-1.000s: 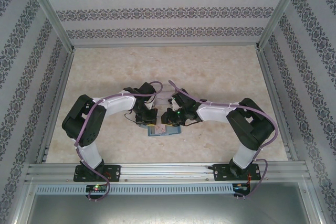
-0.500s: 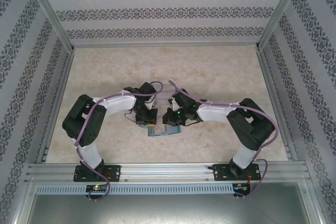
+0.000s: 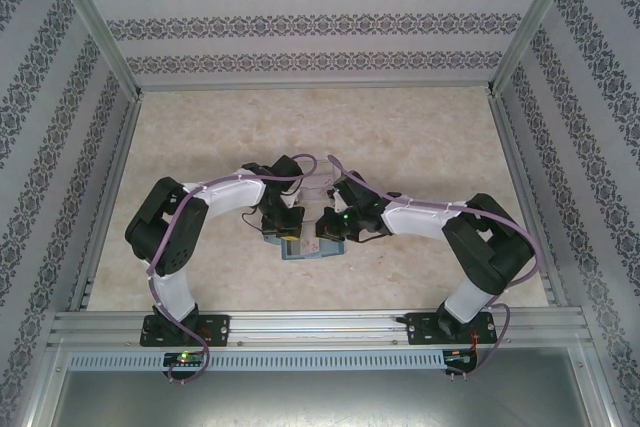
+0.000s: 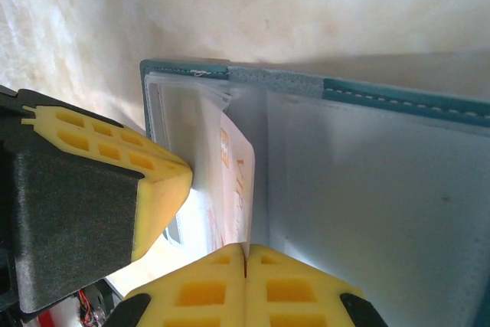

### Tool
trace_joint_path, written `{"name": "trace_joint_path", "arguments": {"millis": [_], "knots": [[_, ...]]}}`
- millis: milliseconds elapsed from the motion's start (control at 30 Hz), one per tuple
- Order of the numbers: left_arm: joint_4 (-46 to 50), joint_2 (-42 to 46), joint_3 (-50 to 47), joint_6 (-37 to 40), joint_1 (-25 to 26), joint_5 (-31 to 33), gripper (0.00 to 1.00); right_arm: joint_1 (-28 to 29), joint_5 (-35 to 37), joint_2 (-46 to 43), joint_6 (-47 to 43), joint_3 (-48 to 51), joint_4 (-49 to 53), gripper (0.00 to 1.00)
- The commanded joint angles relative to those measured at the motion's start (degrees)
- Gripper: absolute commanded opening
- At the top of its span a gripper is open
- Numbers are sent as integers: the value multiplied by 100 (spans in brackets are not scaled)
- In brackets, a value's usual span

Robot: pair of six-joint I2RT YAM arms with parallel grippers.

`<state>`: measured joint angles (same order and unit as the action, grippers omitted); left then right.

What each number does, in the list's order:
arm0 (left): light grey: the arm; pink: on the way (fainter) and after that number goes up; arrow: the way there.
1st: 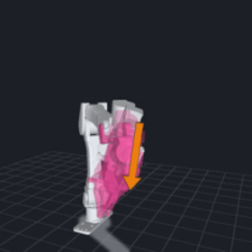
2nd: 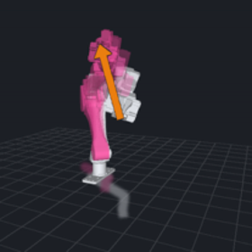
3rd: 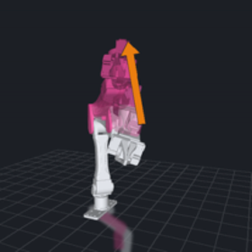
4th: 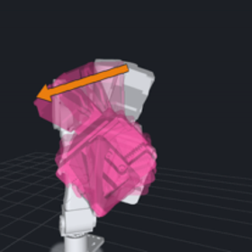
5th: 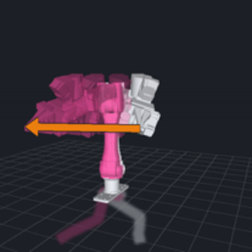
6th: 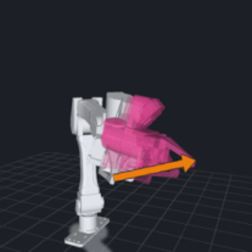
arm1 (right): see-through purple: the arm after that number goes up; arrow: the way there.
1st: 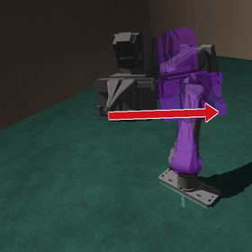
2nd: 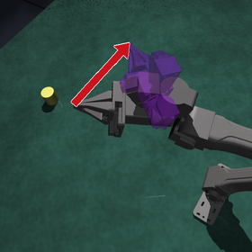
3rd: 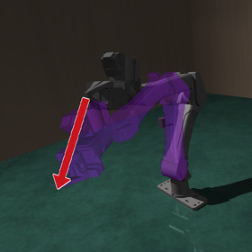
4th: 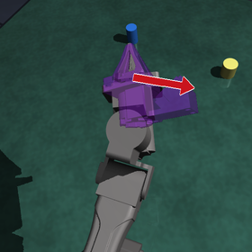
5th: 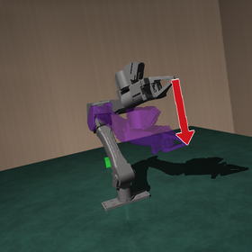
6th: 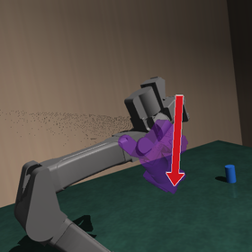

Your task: Take the credit cards out of the card holder

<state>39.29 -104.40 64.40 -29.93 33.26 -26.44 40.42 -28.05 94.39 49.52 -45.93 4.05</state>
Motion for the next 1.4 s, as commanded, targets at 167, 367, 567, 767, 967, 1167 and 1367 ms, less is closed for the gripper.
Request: {"name": "trace_joint_path", "arguments": {"millis": [167, 367, 567, 767, 967, 1167, 1367], "knots": [[264, 19, 31, 157, 86, 371, 3, -105, 344, -287, -85, 146, 543, 3], [400, 193, -4, 111, 85, 762, 3, -194, 406, -573, -235, 128, 824, 2], [370, 448, 36, 93, 85, 803, 6, -319, 397, -822, -468, 76, 978, 0], [198, 791, -18, -2, 71, 975, 11, -421, 421, -904, -1170, -165, 1213, 0], [-46, 1097, -349, -125, -128, 1041, 13, -501, 490, -853, -2536, -703, 1837, 0], [-405, 1347, -778, -267, -401, 825, 14, -542, 870, -584, -4566, -1549, 2931, 0], [-500, 1560, -1062, -282, -599, 759, 14, -562, 1446, -178, -6677, -2544, 3901, 0]]}}
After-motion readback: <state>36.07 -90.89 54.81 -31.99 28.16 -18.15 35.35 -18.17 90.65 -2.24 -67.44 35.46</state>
